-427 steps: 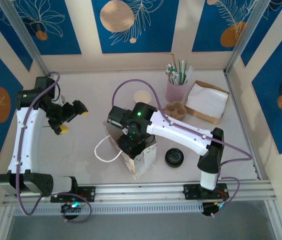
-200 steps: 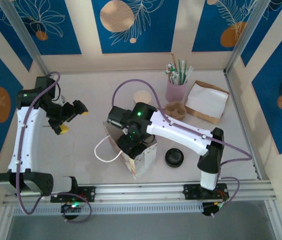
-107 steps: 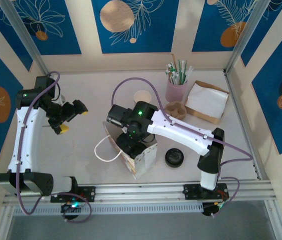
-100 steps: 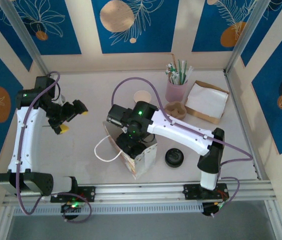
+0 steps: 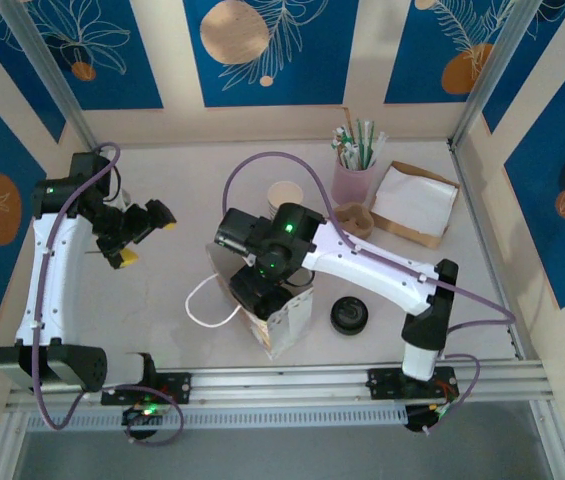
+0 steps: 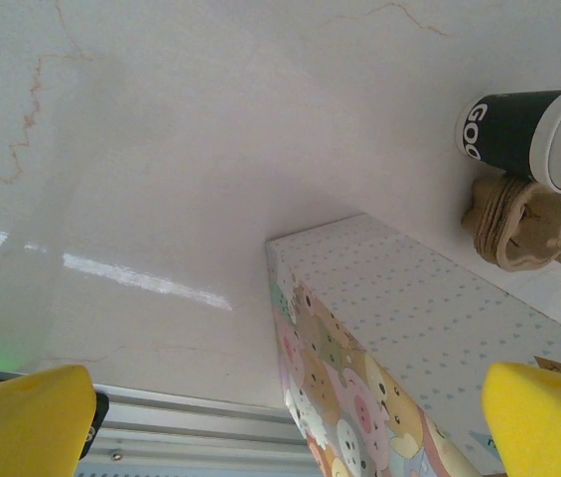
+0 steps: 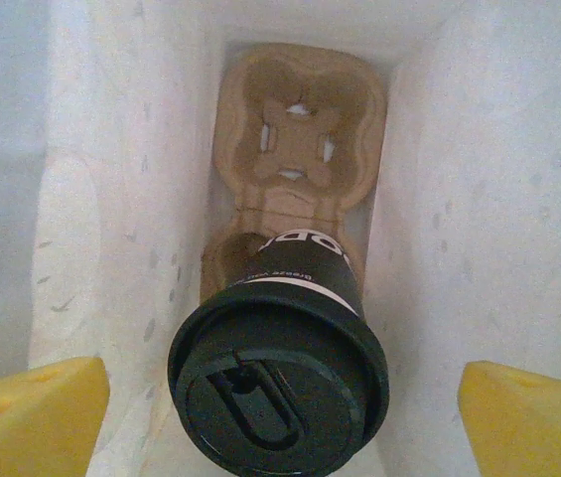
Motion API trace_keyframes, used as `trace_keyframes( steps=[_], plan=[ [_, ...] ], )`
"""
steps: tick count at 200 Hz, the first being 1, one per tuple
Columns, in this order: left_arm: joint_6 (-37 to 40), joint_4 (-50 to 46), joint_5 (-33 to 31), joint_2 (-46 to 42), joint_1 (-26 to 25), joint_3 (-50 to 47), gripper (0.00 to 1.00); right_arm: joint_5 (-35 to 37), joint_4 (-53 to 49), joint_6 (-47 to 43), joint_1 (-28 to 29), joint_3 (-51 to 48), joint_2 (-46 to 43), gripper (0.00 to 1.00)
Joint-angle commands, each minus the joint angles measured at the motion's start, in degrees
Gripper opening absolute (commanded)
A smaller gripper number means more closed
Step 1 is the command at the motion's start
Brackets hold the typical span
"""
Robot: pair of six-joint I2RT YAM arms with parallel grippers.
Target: Pack the takeout coffee
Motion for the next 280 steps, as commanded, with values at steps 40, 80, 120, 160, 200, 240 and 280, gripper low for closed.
trace_keyframes(
  steps=[40,80,120,160,200,240,280],
  plan=[
    [0.2,-1.0,0.6,-1.0,0.7,2.0,1.00,1.1,-0.5,0.4,1.1,2.8,-3.1,0.99],
    [0.1,-1.0,0.5,-1.3,0.7,2.2,1.00,2.6,-0.5,0.8,1.2,3.8,-4.2,0.99],
    [0.1,-0.8,0.5,-1.1,0.7,3.8,1.00,3.8,0.8,2.1,1.2,4.7,-6.2,0.99],
    [-0.8,0.1,0.4,-2.4,0.7,5.4,1.00,4.3,2.7,3.4,1.1,6.0,-7.9,0.99],
    [-2.4,4.3,2.5,-5.2,0.7,5.2,1.00,6.7,3.3,5.1,1.0,7.9,-9.5,0.99],
    [-4.3,9.7,4.1,-7.0,0.7,6.0,1.00,10.0,4.3,8.7,-1.5,8.0,-13.4,0.99],
    [-4.7,13.4,3.9,-6.7,0.8,8.5,1.00,10.4,7.3,12.9,-6.9,2.1,-20.7,0.99]
  ],
)
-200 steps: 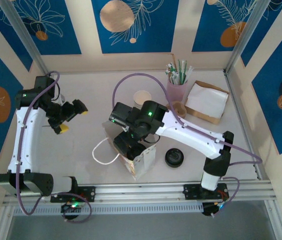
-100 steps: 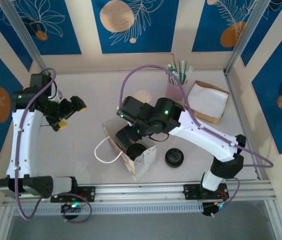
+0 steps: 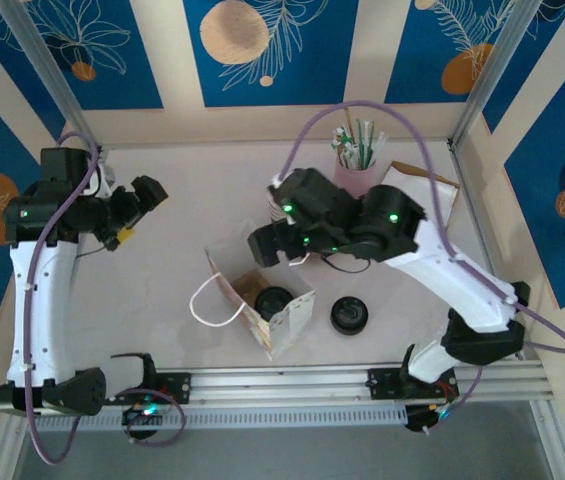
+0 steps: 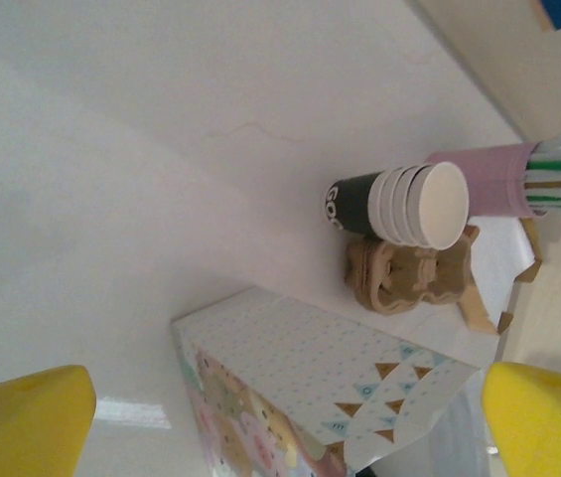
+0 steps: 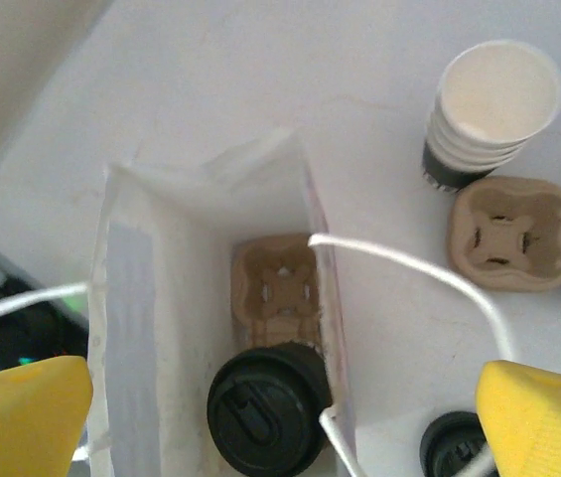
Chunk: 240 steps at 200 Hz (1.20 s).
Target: Pack the takeout coffee
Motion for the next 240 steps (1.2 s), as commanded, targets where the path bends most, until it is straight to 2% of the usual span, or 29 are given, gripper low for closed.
trace_keyframes(
  steps=[1,30,89,117,178,240],
  plan=[
    [-1.0,4.0,1.2,-0.1,0.7,3.1,1.00,1.9,2.2,4.5,-3.0,-3.6,-5.4,0.99],
    [-1.4,5.8,0.8,1.5,1.1,5.5,1.00,0.4,5.6,8.1,-8.9,-12.0,-13.0,0.99],
    [-3.3,9.0,2.7,5.6,2.1,4.5,1.00,-9.0,9.8,15.7,-23.6,-28.4,-26.9,0.99],
    [-3.7,9.2,3.6,7.5,2.4,3.7,1.00,-14.0,10.4,17.8,-29.7,-34.5,-30.8,0.99],
    [-2.9,6.9,5.9,12.6,4.3,4.3,1.00,-22.6,9.7,18.7,-37.5,-41.2,-32.1,0.99],
    [-1.7,5.6,6.9,14.1,5.3,3.3,1.00,-25.8,8.2,18.1,-41.5,-42.2,-30.0,0.99]
  ],
)
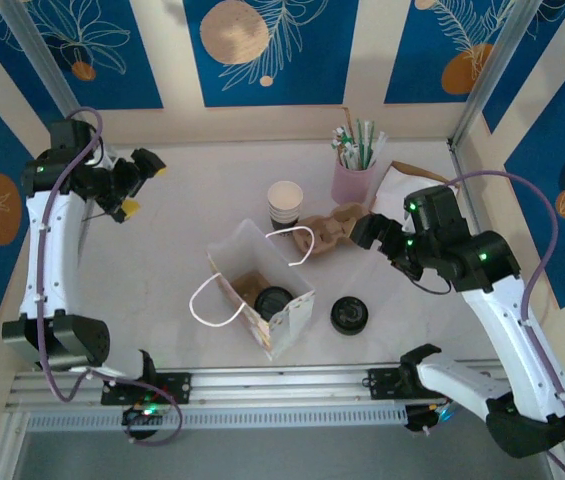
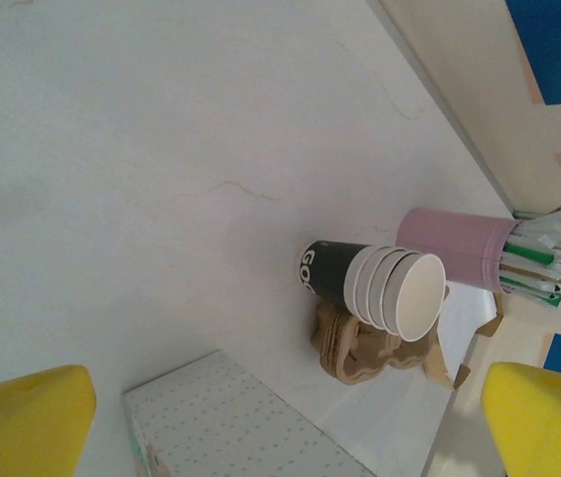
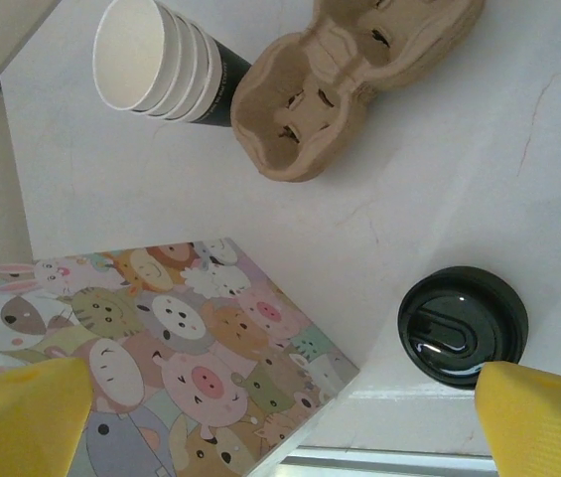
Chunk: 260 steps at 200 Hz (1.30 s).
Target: Pack the takeout coffee
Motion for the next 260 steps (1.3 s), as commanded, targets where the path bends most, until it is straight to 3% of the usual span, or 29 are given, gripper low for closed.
trace_keyframes(
  steps=[1,161,227,260],
  plan=[
    [0.9,-1.6,1.7,-0.3,0.7,-0.2,1.00,-3.2,-0.8,0.3,-1.0,-0.4,0.9,0.99],
    [-1.7,0.5,3.3,2.8,0.7,-6.4,1.00,-1.7,-5.0,-2.5,-3.6,2.3,11.5,0.99],
    [-3.0,3.8,3.3,7.1,0.7,-5.0,1.00,-5.0,-3.1,-4.3,-9.9,4.7,15.4,1.00],
    [-4.0,6.1,4.1,9.0,0.5,-5.7,1.00,-9.6,-1.1,-7.7,-13.7,8.5,21.1,0.89]
  ],
)
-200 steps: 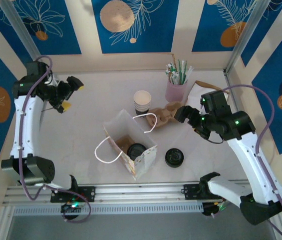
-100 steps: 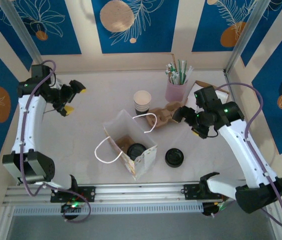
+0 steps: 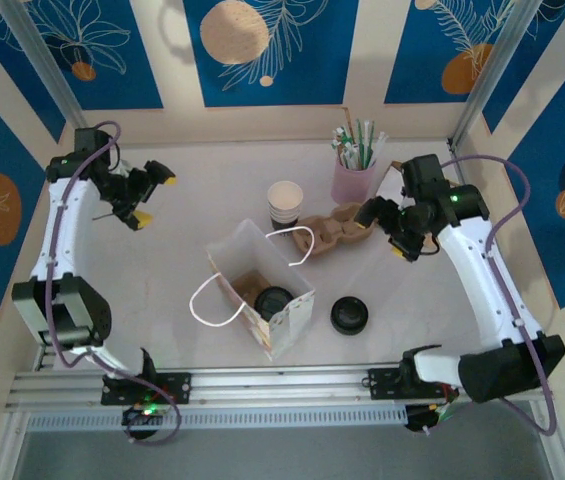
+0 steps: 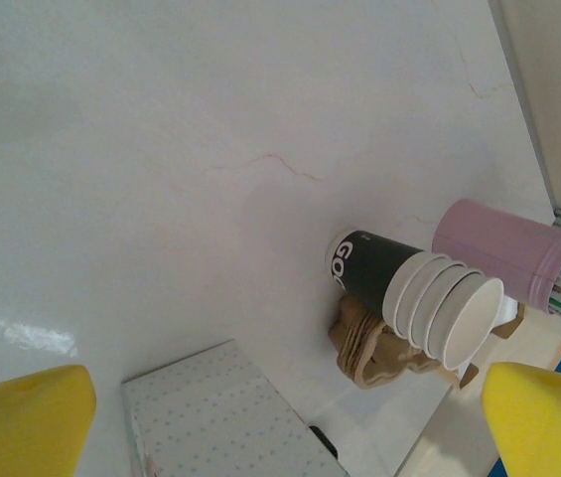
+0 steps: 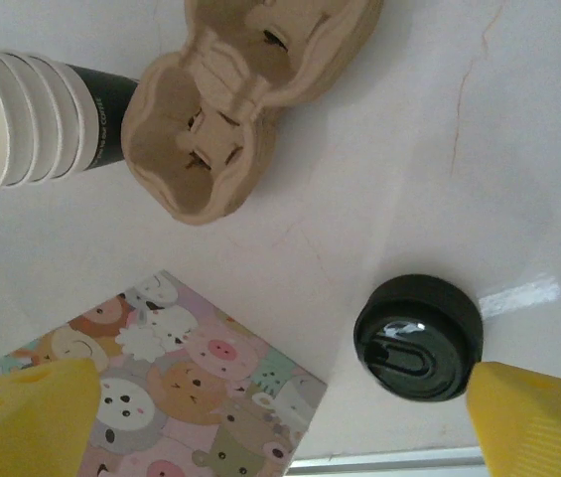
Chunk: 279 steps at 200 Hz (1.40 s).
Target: Pack the takeout coffee
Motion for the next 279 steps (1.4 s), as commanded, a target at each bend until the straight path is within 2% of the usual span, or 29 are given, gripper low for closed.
trace_keyframes(
  steps=[1,20,49,82,106,136,157,183,199,205,226,251,279],
  plan=[
    [-1.1,2.0,1.8,1.2,0.5,0.2,1.00,-4.7,2.0,-2.9,-1.9,3.8,3.9,0.89],
    [-1.1,2.6,2.3,2.4,0.1,0.3,1.00,-5.6,5.0,-4.1,-3.2,7.7,7.9,0.83],
    [-1.2,2.9,3.8,4.1,-0.5,0.6,1.00,-7.4,11.1,-5.1,-5.2,14.9,15.4,0.65],
    [-0.2,1.4,4.5,6.5,-1.2,2.2,1.00,-6.2,13.9,-13.0,-5.6,28.2,28.0,0.54],
    [0.6,-0.1,4.6,7.5,-1.5,4.0,1.00,-5.5,12.2,-19.4,-5.0,40.3,38.0,0.46],
    [0.7,-1.3,4.2,7.7,-1.6,5.0,1.00,-3.1,5.3,-25.8,-4.0,56.7,49.5,0.37],
    [0.5,-1.6,3.8,7.1,-1.6,4.8,1.00,-1.0,1.9,-29.2,-3.2,63.2,53.5,0.24],
    [0.1,-1.6,3.1,6.7,-1.6,4.6,1.00,1.4,3.3,-31.0,-1.7,60.2,51.0,0.24],
    [-0.2,-1.6,2.9,6.7,-1.6,4.7,1.00,1.8,4.2,-30.8,-1.2,57.4,48.1,0.44],
    [-0.3,-1.4,3.0,6.7,-1.6,4.7,1.00,1.9,4.5,-30.7,-1.2,56.7,47.2,0.46],
    [-0.4,-1.4,2.9,7.0,-1.6,4.8,1.00,1.9,5.7,-29.1,-1.5,53.2,44.0,0.47],
    [-0.3,-1.3,2.8,7.4,-1.6,4.7,1.00,1.2,3.7,-28.0,-3.0,52.3,43.6,0.38],
    [-0.2,-1.3,2.9,7.8,-1.7,4.7,1.00,0.7,1.3,-28.1,-4.0,53.5,45.2,0.36]
  ],
)
